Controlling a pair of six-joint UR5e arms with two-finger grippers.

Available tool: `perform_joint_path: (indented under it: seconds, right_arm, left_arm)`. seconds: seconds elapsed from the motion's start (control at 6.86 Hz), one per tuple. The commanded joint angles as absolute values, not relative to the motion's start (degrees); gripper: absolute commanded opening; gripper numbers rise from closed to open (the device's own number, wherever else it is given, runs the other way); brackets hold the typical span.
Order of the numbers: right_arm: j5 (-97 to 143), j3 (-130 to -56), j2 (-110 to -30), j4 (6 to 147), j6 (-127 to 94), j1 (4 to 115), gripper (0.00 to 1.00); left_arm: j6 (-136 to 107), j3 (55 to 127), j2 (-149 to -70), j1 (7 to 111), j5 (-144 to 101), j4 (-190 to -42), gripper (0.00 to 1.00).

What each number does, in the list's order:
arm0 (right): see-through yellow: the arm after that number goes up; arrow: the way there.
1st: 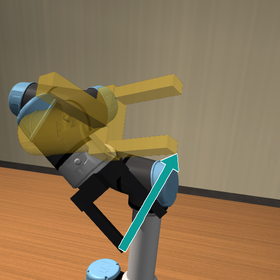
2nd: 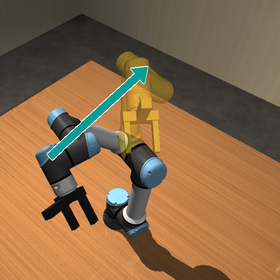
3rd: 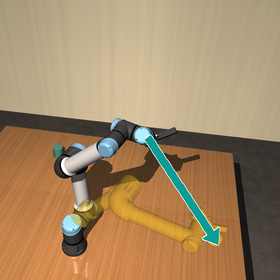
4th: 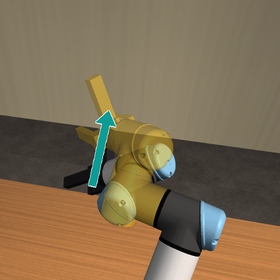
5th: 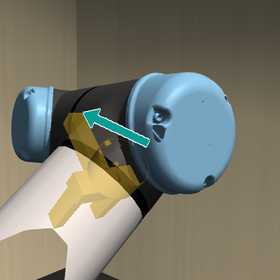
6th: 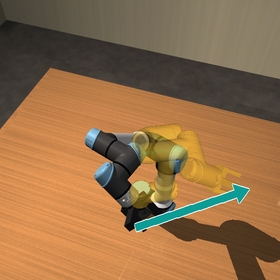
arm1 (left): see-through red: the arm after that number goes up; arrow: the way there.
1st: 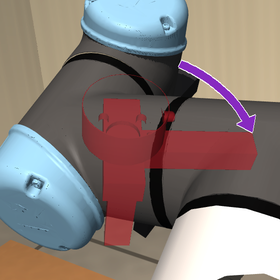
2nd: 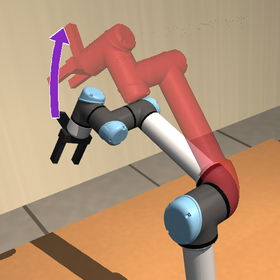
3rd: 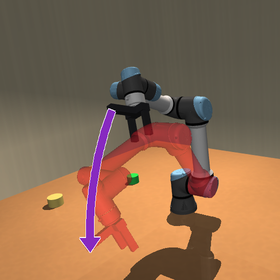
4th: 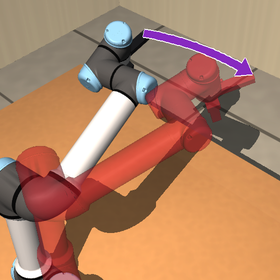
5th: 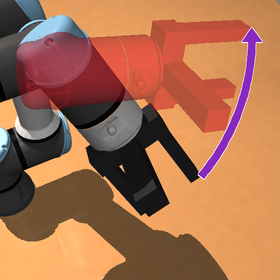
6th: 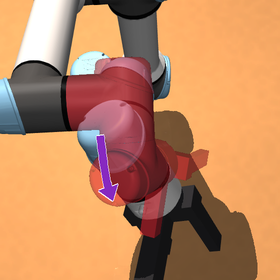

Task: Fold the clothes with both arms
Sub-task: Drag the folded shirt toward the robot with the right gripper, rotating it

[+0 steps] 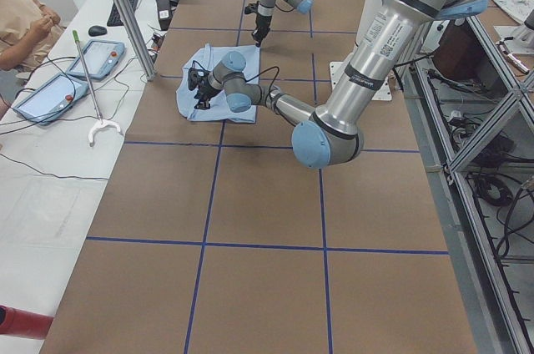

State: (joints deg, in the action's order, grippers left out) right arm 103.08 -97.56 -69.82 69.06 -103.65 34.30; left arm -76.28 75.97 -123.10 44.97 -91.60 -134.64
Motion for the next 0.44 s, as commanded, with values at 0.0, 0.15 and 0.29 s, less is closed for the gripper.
perform_joint_path:
  seconds: [0.0, 0.15, 0.29]
  right_arm:
    - [106.2, -113.8, -81.6, 69.8, -104.0, 33.5, 0.0]
    - [110.7, -122.0, -87.7, 69.8, -106.1, 31.1, 0.0]
    - [112.0, -127.4, -91.0, 69.8, -114.9, 24.8, 0.0]
  left_arm:
    - [-77.1, 77.0, -123.1, 44.7, -91.8, -134.6, 0.51]
    - [-77.3, 78.8, -123.0, 44.3, -91.9, -134.6, 0.51]
    - [-80.0, 83.4, -121.7, 43.3, -93.0, -134.0, 0.52]
